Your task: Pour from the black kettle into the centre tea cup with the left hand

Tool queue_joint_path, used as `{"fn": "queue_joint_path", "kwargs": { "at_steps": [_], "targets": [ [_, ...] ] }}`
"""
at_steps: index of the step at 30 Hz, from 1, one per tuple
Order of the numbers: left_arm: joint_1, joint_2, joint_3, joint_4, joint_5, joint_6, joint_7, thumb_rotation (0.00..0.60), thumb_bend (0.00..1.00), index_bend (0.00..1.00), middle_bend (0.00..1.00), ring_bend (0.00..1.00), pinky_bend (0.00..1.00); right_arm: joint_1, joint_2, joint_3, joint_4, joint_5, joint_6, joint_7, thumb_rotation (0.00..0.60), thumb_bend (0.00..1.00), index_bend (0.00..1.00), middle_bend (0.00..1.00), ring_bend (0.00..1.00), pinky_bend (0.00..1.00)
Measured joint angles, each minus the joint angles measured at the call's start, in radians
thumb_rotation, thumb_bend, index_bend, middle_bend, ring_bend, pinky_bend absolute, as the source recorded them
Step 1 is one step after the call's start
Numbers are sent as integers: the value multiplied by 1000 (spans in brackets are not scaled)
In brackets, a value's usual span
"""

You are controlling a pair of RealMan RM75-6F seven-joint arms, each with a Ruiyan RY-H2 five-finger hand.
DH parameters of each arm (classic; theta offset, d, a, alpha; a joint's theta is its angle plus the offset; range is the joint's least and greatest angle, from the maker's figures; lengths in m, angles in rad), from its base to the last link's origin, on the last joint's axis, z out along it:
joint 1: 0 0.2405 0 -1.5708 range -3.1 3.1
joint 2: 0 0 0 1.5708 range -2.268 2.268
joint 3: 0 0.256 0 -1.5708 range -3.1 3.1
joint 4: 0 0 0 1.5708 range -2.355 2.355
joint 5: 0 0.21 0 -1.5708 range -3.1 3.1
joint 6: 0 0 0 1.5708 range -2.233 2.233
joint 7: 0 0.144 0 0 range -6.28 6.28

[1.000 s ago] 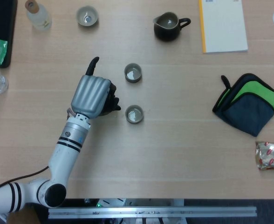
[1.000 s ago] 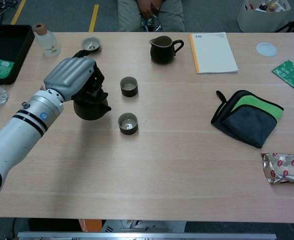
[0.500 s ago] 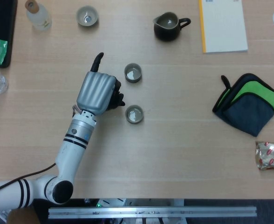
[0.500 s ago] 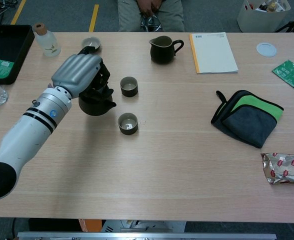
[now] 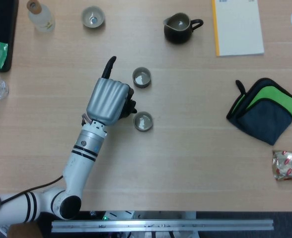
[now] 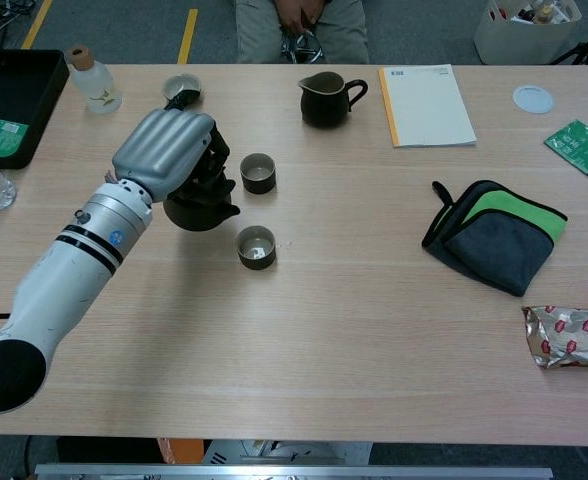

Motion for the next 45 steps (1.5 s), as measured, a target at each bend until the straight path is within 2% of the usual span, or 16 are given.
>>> {"fn": "queue_joint_path", "kwargs": {
  "at_steps": [16, 26, 45],
  "targets": [
    [20, -44, 44, 30, 85, 54, 29, 600, 318, 891, 1000, 810, 3, -5, -2, -1, 5, 6, 0, 6, 600, 60, 88, 216, 113, 197],
    [33, -87, 67, 98, 163, 92, 34, 600, 318, 891, 1000, 809, 3, -6, -4, -1, 8, 9, -3, 7, 600, 59, 88, 216, 113, 197],
    [46, -130, 69, 168, 232, 105, 38, 600, 318, 889, 1000, 805, 3, -7, -9, 1, 22, 17, -10, 17, 600, 60, 89, 216, 113, 197]
  ]
}}
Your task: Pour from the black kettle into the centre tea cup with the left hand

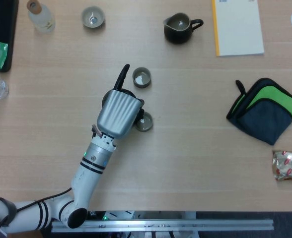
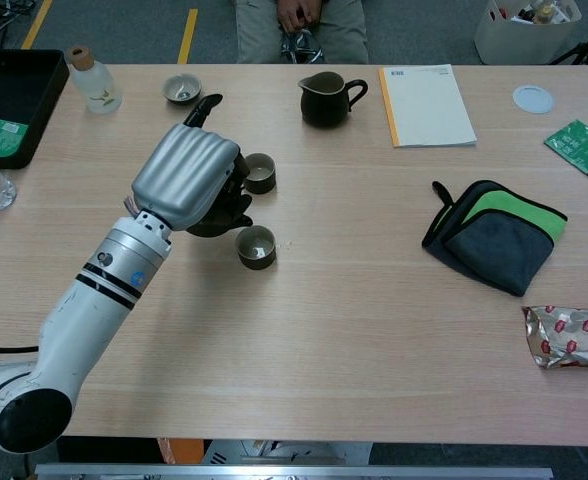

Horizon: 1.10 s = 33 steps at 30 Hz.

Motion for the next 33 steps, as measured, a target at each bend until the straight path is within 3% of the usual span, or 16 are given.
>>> {"fn": "queue_joint_path", "kwargs": {
  "at_steps": [33],
  "targets": [
    [16, -47, 15, 121, 111, 23, 25, 600, 318, 889, 1000, 804, 3, -1, 1, 2, -1, 2, -2, 1, 600, 59, 88, 216, 113, 197]
  ]
}}
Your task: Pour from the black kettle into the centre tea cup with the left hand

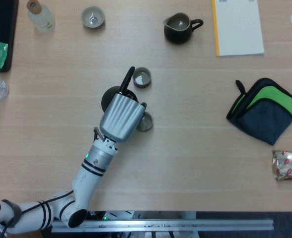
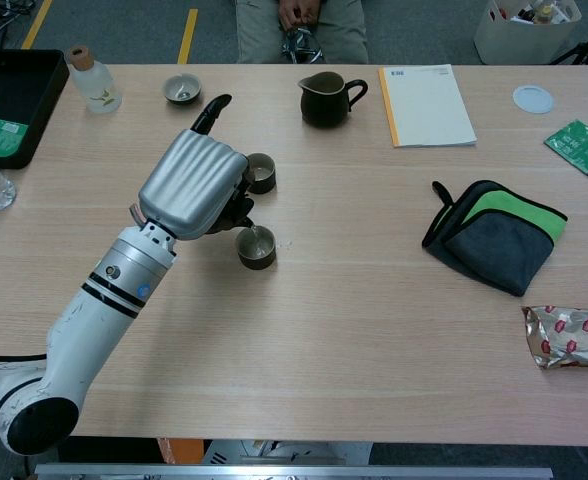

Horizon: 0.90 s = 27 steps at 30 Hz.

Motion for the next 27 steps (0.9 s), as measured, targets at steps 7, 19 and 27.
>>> {"fn": "queue_joint_path", "kwargs": {
  "at_steps": [7, 19, 27],
  "targets": [
    [0, -6, -2, 19, 19, 9, -1, 600, 318, 889, 1000, 804, 3, 1, 0, 1, 0, 0, -1, -1, 600, 59, 88, 216, 113, 197],
    [4, -6, -12, 17, 13, -5, -19, 600, 318, 889, 1000, 804, 3, 1, 0, 1, -4, 2, -2, -6, 600, 59, 89, 216, 113, 197],
    [7, 0, -25, 5, -2, -18, -71, 600, 318, 889, 1000, 804, 3, 2, -1, 3, -5, 6, -4, -9, 600, 60, 88, 216, 113, 197]
  ]
}}
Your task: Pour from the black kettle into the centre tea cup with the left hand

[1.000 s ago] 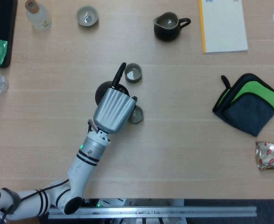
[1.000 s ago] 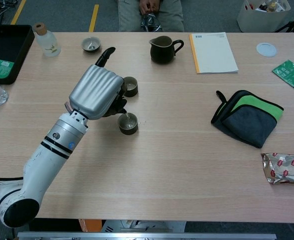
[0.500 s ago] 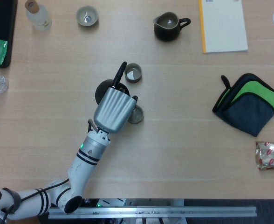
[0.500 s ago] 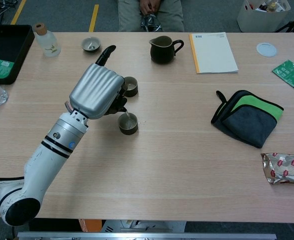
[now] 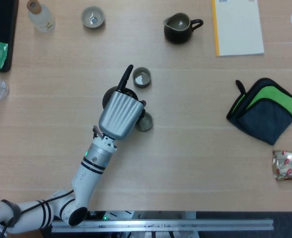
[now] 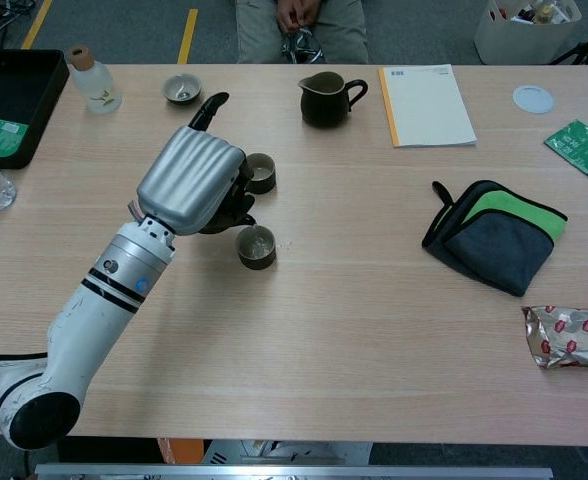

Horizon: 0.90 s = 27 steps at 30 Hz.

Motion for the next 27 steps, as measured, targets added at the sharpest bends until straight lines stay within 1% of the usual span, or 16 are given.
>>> {"fn": "queue_joint_path", "kwargs": {
  "at_steps": [10, 16, 19, 22, 27],
  "targets": [
    [8, 20, -28, -51, -58, -36, -80, 600, 318, 887, 1000, 799, 3, 2, -2, 2, 2, 4, -3, -1, 600, 59, 89, 216, 113, 197],
    [14, 49, -48, -94, -87, -47, -141, 600, 318, 886, 1000, 799, 3, 2, -4, 3, 3, 5, -4, -1, 600, 60, 88, 216, 113, 197],
    [20, 69, -59, -130, -115, -60, -184, 600, 318, 884, 1000, 798, 3, 3, -4, 3, 2, 5, -5, -2, 600, 59, 88, 216, 113, 197],
    [29, 108, -73, -175, -152, -79, -234, 600, 318, 882, 1000, 796, 3, 4, -4, 3, 0, 3, -6, -4, 600, 60, 89, 216, 113, 197],
    [44, 157, -85, -190, -183, -90, -294, 600, 318, 872, 1000, 784, 3, 7, -4, 3, -4, 3, -9, -8, 600, 60, 89, 216, 113, 197]
  ]
}}
